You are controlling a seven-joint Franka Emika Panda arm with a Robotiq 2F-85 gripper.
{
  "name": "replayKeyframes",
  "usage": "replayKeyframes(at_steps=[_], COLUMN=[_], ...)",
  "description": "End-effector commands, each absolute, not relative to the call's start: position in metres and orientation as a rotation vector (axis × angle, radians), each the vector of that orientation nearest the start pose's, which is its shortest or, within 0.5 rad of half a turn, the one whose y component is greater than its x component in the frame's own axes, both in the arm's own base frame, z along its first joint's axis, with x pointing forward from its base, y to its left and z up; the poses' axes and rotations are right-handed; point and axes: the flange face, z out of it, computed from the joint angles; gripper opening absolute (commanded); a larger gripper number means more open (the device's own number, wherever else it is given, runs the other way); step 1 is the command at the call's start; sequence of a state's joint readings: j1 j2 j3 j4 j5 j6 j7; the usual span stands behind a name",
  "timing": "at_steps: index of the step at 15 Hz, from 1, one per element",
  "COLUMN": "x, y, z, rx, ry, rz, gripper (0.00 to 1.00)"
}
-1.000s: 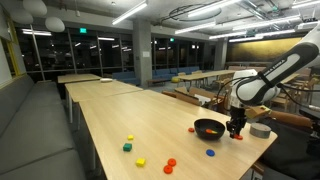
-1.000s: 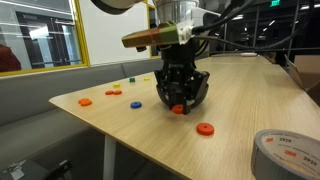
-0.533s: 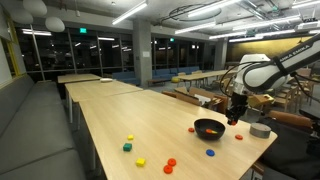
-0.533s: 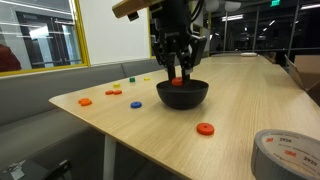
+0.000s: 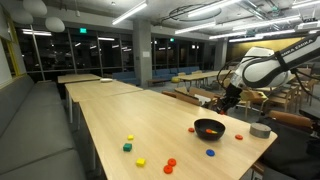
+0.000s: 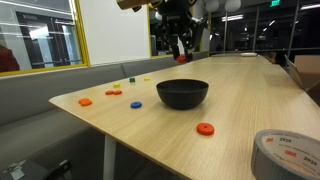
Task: Place three orange rings and one blue ring inside the black bowl
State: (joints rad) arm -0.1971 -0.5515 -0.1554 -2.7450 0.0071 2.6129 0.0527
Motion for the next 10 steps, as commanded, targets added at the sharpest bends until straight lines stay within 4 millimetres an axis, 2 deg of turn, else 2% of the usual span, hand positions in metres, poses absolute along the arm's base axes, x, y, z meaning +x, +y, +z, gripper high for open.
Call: replayKeyframes(at_steps=[1, 7, 8, 9, 10], x=[0.378, 0.389, 0.391, 0.391, 0.392], y=[-0.13, -0.13, -0.13, -0.131, -0.131], z=[0.413, 0.373, 0.368, 0.363, 0.359], rx=[-2.929, -2.919, -2.917, -2.916, -2.913], ry=[0.634, 0.668, 0.677, 0.683, 0.694], rz=[-0.706, -0.583, -0.56, -0.539, -0.523], gripper=[0.27, 0.27, 0.3, 0.54, 0.68])
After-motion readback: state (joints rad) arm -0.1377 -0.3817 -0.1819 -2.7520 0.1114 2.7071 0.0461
